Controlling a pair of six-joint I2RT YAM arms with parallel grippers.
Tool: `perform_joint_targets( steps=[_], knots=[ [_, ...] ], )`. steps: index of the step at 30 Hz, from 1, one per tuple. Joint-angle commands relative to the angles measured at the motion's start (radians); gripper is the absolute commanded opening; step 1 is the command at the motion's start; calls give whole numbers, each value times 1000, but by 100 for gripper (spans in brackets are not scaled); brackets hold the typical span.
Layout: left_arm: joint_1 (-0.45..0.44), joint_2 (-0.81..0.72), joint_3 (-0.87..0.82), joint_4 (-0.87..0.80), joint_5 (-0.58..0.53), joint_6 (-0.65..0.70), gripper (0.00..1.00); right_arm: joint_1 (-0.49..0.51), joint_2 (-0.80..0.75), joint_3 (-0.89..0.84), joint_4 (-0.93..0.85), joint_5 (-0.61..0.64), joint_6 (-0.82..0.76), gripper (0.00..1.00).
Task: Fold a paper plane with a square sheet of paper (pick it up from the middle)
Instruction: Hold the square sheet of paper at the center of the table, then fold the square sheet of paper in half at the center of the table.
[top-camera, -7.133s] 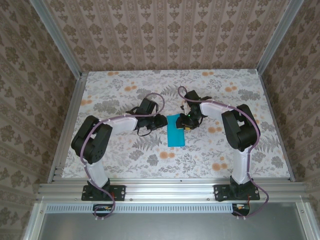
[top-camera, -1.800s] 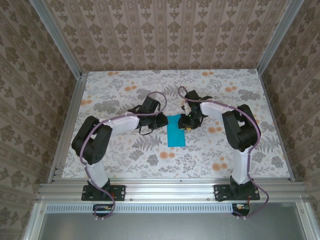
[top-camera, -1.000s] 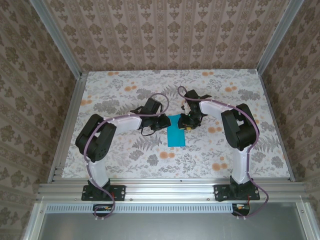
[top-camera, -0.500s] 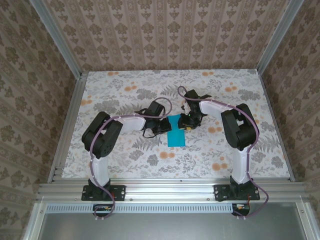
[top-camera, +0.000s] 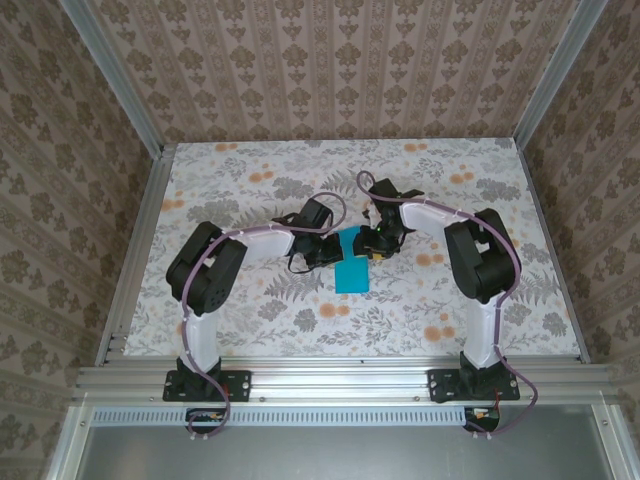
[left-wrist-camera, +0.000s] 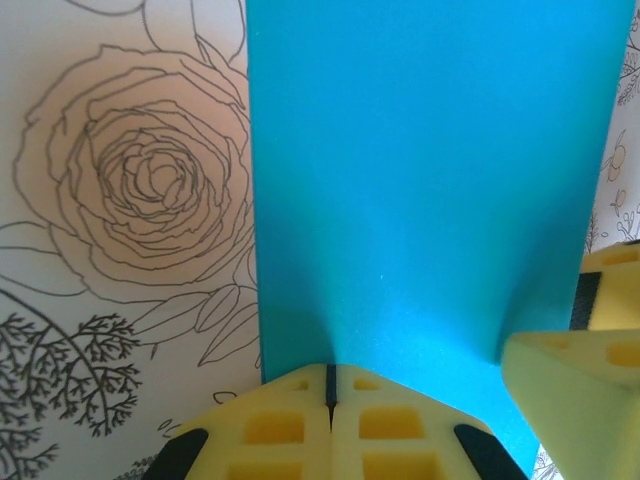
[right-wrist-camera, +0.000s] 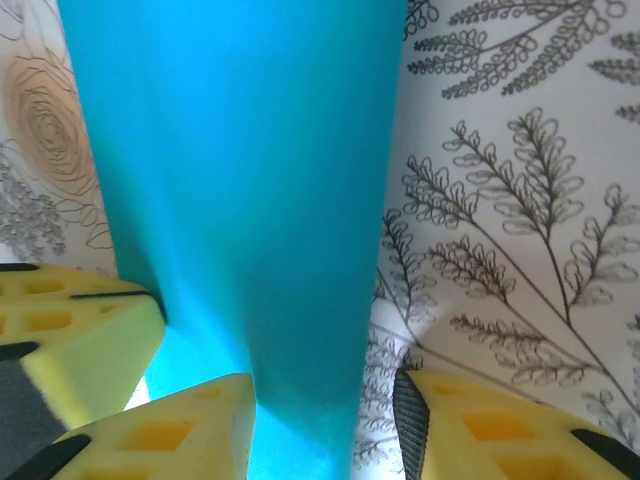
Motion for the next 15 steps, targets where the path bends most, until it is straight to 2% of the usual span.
perform_joint_targets(
  steps=[1,4,9,15],
  knots=[
    [-13,41,-1,-100,-34,28,6,-9,-131,-22,43,-23,44,45],
    [-14,45,0,-99,-34,29,6,-8,-157,-29,60,-77,41,40],
    [-15,52,2,-99,-36,30,6,1,-83,-24,81,-166,49,24],
    [-15,59,6,-111,-40,29,6,-6,-4,-36,88,-171,45,18]
  ],
)
